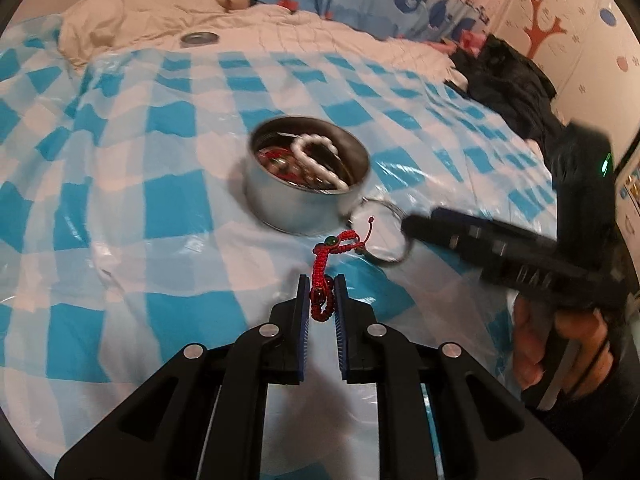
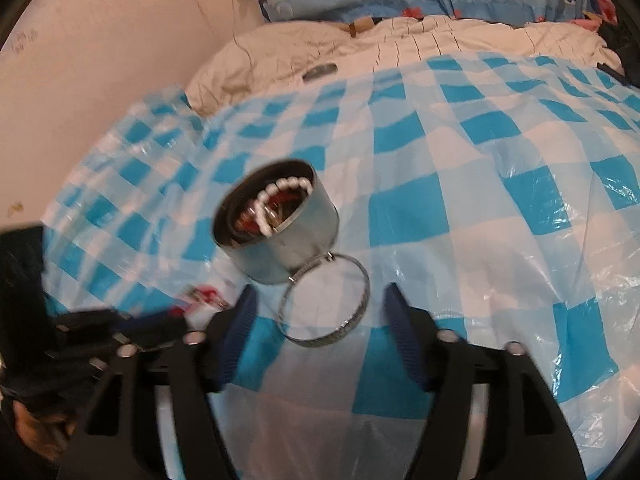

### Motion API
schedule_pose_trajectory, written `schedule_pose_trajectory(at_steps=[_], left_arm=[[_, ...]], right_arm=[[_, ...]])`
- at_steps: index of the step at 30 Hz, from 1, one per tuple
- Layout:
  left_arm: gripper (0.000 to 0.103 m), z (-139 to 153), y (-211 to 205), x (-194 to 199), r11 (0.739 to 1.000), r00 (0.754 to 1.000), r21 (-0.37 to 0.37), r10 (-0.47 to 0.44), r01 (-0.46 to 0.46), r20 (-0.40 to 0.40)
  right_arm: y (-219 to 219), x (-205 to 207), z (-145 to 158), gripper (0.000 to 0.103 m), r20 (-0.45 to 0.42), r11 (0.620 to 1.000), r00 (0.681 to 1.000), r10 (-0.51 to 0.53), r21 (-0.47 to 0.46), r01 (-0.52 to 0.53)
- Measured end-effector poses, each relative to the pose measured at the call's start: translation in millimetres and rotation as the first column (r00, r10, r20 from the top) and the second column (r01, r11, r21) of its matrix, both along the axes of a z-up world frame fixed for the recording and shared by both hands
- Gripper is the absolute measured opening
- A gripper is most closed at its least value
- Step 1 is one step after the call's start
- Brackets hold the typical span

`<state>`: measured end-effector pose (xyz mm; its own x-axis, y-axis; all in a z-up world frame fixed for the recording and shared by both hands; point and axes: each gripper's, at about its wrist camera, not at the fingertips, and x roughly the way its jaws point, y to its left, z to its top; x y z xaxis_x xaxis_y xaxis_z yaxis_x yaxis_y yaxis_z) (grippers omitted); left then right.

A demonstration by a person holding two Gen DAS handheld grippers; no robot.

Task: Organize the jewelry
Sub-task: 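Grasp the red cord with the left tool while the right tool carries the silver ring toward the tin, then drop the red cord into the tin with the left tool while the right tool holds the ring nearby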

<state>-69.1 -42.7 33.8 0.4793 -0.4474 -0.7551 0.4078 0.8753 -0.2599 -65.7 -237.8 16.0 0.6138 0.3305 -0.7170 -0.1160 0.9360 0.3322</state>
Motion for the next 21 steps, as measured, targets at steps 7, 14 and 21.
schedule_pose_trajectory(at_steps=[7,14,21], left_arm=[[0.011,6.8,6.7,7.1,0.999,0.999,-0.022,0.042,-0.042,0.017],[0.011,22.1,0.0,15.0,0.996,0.997,-0.075,0.044,-0.039,0.063],[0.011,29.7,-23.2,63.4,0.997,0.996,-0.073,0.029,-0.023,0.088]], right_arm=[[25.9,10.3,-21.1,0.079,-0.014,0.987,0.999,0.040,-0.154,-0.042],[24.8,5.6,-17.8,0.061,-0.031,0.984,0.998,0.047,-0.170,-0.051],[5.0,0.0,5.9,0.061,0.048,0.997,0.999,-0.015,-0.079,0.019]])
